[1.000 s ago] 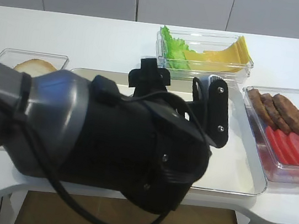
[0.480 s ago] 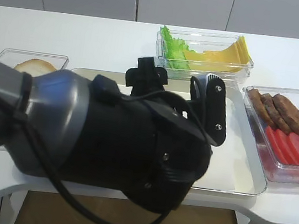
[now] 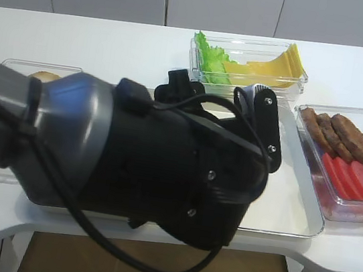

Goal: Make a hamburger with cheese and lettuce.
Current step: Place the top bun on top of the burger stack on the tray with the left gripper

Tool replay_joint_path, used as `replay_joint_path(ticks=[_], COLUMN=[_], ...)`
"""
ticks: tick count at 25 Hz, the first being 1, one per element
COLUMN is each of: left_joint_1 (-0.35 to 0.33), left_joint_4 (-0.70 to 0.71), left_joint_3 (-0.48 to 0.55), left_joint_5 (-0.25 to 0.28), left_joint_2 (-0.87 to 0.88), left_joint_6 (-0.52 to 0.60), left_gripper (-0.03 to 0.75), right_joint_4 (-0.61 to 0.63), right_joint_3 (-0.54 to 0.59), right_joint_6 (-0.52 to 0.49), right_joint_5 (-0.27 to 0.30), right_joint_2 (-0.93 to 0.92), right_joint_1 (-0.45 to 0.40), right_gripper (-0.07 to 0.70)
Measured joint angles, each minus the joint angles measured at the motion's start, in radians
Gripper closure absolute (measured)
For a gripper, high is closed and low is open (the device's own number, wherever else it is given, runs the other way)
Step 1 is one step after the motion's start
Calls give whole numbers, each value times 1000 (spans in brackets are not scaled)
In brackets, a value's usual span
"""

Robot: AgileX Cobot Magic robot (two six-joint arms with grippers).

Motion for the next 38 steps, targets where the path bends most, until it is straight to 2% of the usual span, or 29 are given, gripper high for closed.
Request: replay_joint_path(ticks=[19,27,38], left_joint_1=[0,0,19], left_joint_4=[-32,-93,-105], left_joint_3=[0,0,0], left_joint_5=[-4,-57,-64], left_joint_2=[-32,-32,-32], left_joint_6=[19,25,25], left_gripper=[92,89,41], right_joint_4=[0,0,0], right_joint_3=[0,0,0], right_joint_6=[0,0,2], right_joint_5=[0,0,0], right_joint_2=[0,0,0], right_joint_1=[0,0,0], right_gripper=[181,181,181])
